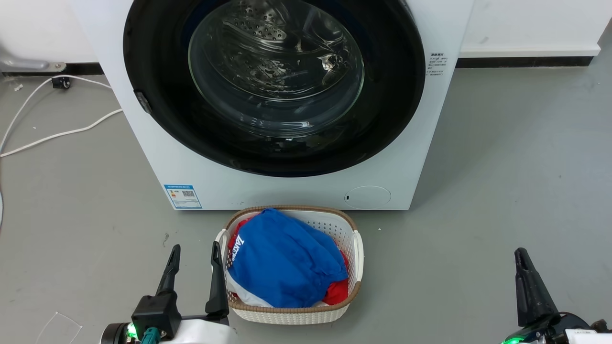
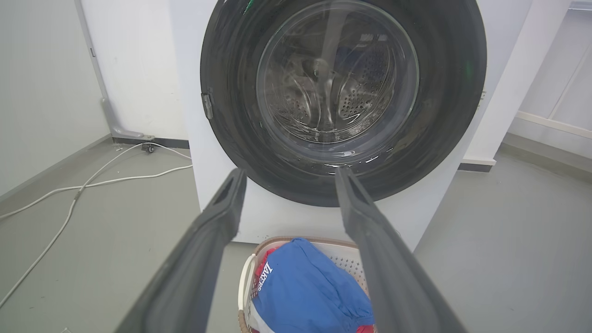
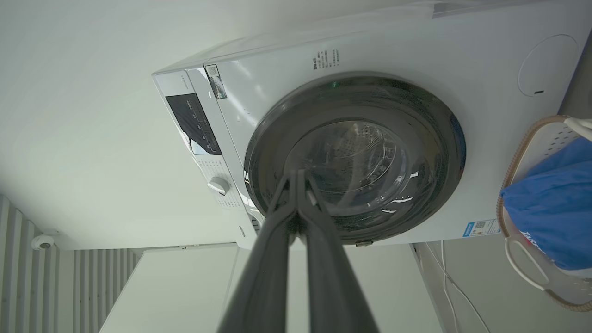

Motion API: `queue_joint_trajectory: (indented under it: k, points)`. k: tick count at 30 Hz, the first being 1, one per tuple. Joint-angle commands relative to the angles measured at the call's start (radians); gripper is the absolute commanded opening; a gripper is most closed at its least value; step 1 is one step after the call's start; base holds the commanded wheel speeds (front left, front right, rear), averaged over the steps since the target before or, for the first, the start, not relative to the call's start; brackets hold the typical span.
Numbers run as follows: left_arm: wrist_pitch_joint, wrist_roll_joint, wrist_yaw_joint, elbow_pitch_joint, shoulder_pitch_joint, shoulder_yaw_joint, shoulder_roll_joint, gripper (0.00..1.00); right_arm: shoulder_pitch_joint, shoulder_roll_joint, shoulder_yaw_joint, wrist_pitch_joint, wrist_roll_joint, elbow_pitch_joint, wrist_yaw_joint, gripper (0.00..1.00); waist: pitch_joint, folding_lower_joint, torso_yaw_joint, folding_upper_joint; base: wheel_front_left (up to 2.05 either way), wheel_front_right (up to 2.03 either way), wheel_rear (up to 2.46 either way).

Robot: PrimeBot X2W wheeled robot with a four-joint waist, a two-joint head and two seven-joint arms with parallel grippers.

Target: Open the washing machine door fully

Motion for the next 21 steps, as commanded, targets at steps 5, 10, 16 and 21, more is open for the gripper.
queue_joint_trajectory:
  k: [5,10,16,21]
  points:
    - [-0.003,0.003,-0.001,-0.004,0.001,0.000,0.001,1.00,0.008,0.000,0.001,0.007,-0.010,0.004,0.000,0.00,0.005,0.0000,0.001,0.0000,0.00,0.00,0.00]
    - [-0.003,0.007,0.003,-0.007,-0.010,-0.003,0.001,1.00,-0.003,0.000,0.003,-0.001,-0.017,0.008,0.000,0.00,0.018,0.0000,0.003,0.0000,0.00,0.00,0.00]
    - [-0.003,0.012,0.003,-0.011,-0.028,-0.005,0.001,1.00,-0.049,0.000,-0.020,-0.009,-0.038,0.034,0.000,0.00,0.046,0.0000,0.008,0.0000,0.00,0.00,0.00]
    - [-0.003,0.024,-0.006,-0.021,-0.054,-0.010,0.001,1.00,-0.132,-0.005,-0.098,0.008,-0.059,0.083,0.000,0.00,0.088,0.0000,0.014,0.0000,0.00,0.00,0.00]
